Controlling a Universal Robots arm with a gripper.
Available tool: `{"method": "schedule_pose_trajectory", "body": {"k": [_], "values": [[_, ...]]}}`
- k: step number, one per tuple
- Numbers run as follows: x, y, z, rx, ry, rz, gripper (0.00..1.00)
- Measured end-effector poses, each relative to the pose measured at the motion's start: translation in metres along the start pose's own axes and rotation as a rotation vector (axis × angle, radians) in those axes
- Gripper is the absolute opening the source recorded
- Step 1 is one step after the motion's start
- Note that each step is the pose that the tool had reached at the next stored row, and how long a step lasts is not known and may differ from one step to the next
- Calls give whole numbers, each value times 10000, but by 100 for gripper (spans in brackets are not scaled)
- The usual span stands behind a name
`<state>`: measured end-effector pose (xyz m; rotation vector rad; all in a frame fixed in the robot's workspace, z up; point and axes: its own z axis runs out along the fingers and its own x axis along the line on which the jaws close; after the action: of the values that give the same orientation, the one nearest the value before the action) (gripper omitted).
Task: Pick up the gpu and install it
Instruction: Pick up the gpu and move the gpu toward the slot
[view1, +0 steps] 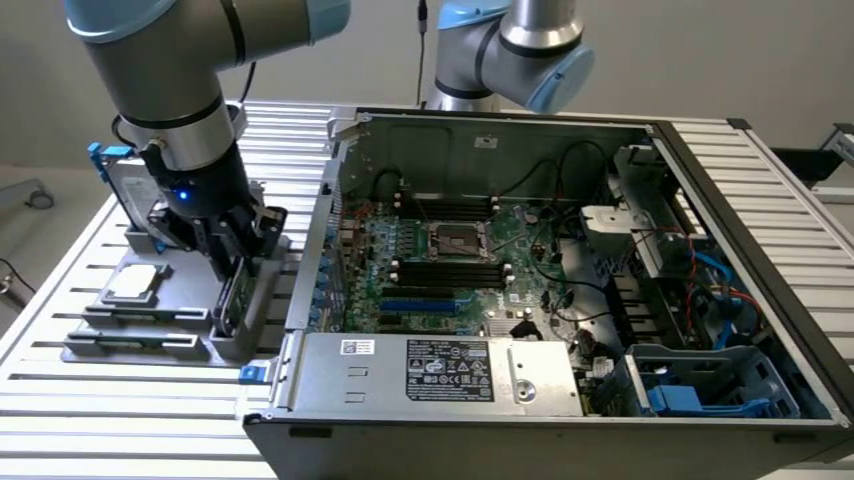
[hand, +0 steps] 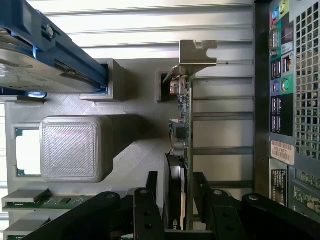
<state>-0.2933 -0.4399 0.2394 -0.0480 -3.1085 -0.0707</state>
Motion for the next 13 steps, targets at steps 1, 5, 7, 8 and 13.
{"method": "schedule_pose_trajectory", "body": {"k": [1, 5, 7, 8, 13], "values": [[0, 0, 0, 1, 2, 0, 42], [1, 0, 0, 1, 3, 1, 34], [1, 0, 0, 1, 3, 1, 27], [1, 0, -1, 1, 4, 1, 27], [0, 0, 0, 1, 3, 0, 26]]}}
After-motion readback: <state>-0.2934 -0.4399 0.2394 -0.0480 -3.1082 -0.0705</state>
